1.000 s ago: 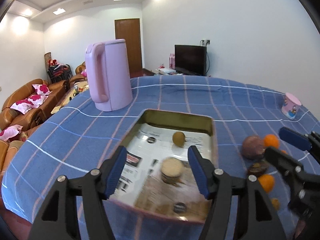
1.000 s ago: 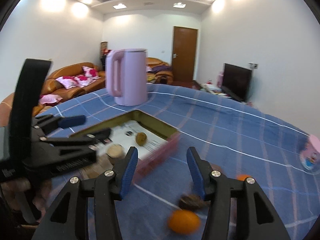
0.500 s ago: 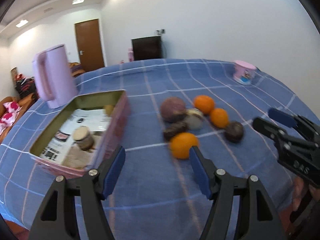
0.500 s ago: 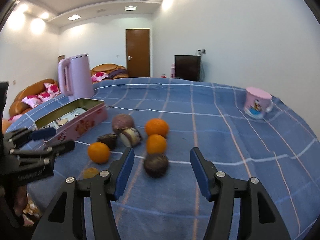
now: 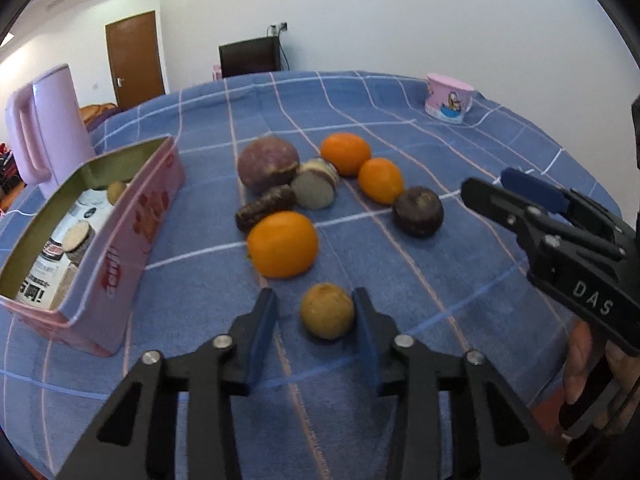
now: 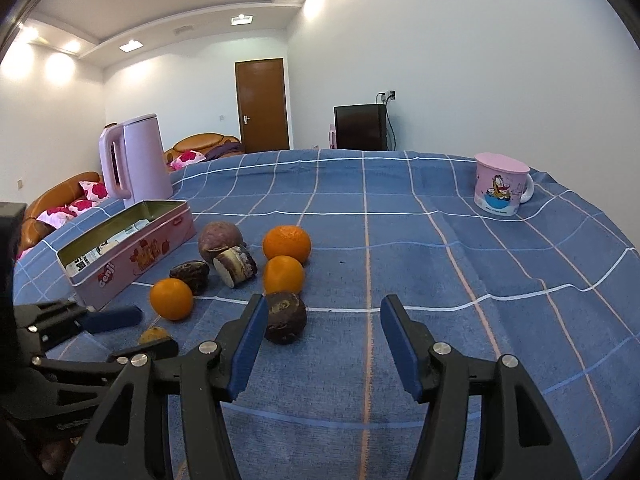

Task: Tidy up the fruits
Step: 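Grasp another brown kiwi fruit with the left gripper while the right returns to the fruit, then grasp the dark round fruit with the right gripper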

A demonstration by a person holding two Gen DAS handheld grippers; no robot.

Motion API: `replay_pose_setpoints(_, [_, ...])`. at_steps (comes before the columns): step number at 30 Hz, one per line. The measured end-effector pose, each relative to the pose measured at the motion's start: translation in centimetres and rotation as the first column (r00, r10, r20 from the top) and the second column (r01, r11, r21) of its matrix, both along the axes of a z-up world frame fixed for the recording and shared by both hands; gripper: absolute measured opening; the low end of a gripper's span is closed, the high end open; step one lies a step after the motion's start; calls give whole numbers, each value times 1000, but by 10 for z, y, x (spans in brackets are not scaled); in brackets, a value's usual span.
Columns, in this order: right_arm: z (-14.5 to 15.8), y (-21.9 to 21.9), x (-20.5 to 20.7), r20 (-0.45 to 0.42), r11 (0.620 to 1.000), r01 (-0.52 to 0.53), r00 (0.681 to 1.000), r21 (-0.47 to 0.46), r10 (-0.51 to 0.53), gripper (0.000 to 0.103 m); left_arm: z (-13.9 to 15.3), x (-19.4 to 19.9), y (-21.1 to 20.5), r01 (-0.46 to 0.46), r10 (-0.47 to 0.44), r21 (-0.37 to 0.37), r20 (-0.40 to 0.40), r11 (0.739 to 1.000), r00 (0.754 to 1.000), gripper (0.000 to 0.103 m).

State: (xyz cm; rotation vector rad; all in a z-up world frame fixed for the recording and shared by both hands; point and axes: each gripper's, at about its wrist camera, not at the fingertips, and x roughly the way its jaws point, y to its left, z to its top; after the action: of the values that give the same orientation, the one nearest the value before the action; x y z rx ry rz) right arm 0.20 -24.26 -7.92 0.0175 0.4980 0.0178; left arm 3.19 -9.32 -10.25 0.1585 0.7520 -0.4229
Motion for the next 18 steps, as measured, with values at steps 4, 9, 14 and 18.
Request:
replay_pose_setpoints(4, [1, 6, 6, -8, 1000, -6, 1000, -17, 6, 60, 1, -1, 2, 2, -2, -6, 5, 1000, 1000, 27])
replay_pose_setpoints(9, [6, 20, 18, -29, 998, -34, 999, -61, 32, 60, 6, 1, 15, -40, 41, -22, 29, 999, 999, 27])
replay_pose_setpoints(14, [2, 26, 34, -84, 996, -44, 996, -73, 38, 60, 20, 3, 25, -104, 105, -17, 125, 994, 987, 27])
replay_pose_setpoints(18, [-2, 25, 43, -128, 997, -49, 991, -62, 40, 60, 26, 12, 32, -144, 144, -15, 169, 990, 975, 27])
